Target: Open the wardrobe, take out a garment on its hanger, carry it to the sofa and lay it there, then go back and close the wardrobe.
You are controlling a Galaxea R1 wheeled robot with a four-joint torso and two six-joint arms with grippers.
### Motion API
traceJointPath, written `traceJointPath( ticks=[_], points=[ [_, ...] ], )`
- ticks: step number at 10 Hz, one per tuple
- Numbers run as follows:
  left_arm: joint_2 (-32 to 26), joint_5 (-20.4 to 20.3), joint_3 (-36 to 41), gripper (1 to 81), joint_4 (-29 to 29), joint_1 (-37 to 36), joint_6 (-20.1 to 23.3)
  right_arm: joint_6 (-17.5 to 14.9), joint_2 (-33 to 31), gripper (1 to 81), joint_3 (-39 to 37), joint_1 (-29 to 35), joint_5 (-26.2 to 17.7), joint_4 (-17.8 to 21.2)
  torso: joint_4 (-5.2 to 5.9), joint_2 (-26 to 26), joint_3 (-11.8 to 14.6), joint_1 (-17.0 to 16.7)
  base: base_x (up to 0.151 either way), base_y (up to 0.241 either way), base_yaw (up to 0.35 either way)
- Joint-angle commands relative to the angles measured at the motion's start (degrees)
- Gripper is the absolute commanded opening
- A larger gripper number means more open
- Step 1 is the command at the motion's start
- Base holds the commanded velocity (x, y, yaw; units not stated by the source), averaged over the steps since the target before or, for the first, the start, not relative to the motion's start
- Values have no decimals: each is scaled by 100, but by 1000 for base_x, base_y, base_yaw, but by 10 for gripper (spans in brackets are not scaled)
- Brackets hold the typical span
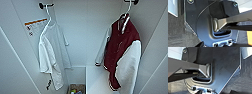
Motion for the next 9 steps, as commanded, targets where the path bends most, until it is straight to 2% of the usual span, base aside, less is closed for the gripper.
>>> traceJointPath(
  ticks=[1,9],
  points=[
    [-38,275,-17,811,21,-39,-11,-17,19,811,6,76,-310,-81,0,0,0,0,77,0,0],
    [-38,284,-17,811,30,-39,-11,-26,19,811,6,59,-310,-107,0,-4,0,-3,76,0,0]
  ],
)
